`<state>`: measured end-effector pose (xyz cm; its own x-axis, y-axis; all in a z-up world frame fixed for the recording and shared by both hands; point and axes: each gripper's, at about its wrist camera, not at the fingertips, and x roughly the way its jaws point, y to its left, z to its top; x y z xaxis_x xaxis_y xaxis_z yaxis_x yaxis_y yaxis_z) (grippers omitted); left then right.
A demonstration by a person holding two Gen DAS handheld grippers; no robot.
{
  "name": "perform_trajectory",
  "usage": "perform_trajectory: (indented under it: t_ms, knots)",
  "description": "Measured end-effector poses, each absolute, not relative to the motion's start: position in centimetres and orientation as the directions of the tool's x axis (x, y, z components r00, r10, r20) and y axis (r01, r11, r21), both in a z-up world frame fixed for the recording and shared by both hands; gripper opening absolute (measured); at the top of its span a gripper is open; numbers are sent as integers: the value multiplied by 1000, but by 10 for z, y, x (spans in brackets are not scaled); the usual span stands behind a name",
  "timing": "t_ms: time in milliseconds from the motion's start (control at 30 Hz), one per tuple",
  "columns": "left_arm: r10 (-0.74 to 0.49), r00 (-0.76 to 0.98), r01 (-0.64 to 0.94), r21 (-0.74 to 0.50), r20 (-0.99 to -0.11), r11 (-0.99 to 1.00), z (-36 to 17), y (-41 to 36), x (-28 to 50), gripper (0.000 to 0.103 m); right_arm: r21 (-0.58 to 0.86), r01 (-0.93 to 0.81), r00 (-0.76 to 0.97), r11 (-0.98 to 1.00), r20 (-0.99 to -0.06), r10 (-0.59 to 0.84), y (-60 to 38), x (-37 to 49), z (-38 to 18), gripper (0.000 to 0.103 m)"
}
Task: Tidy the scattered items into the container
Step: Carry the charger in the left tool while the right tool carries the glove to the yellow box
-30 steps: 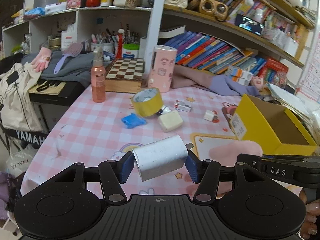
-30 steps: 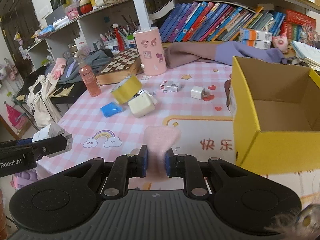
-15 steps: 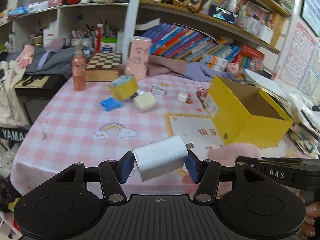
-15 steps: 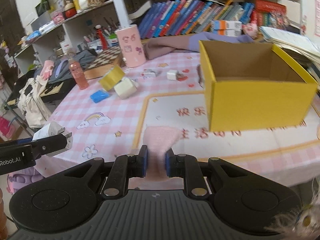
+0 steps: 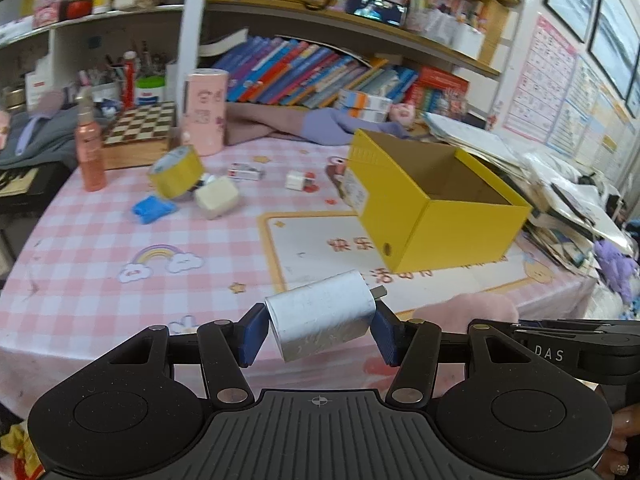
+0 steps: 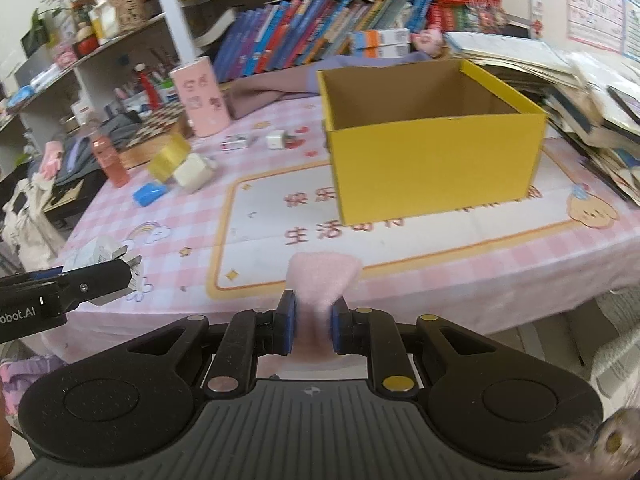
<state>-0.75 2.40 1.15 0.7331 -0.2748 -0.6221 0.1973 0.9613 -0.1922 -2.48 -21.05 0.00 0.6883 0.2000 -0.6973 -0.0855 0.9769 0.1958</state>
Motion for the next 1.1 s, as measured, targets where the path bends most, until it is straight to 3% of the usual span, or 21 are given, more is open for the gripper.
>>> perform_trajectory:
  t_ms: [500,1100]
  knots:
    - [-414,662,355,-225,-624,907,6,-21,8,55,175,58,682,983,-726,89,-252,-39,0,16]
    - [-457,633,419,-220,-624,881,7,-43,31,55,188,126,689,974,-723,50,-272,-26,1,16]
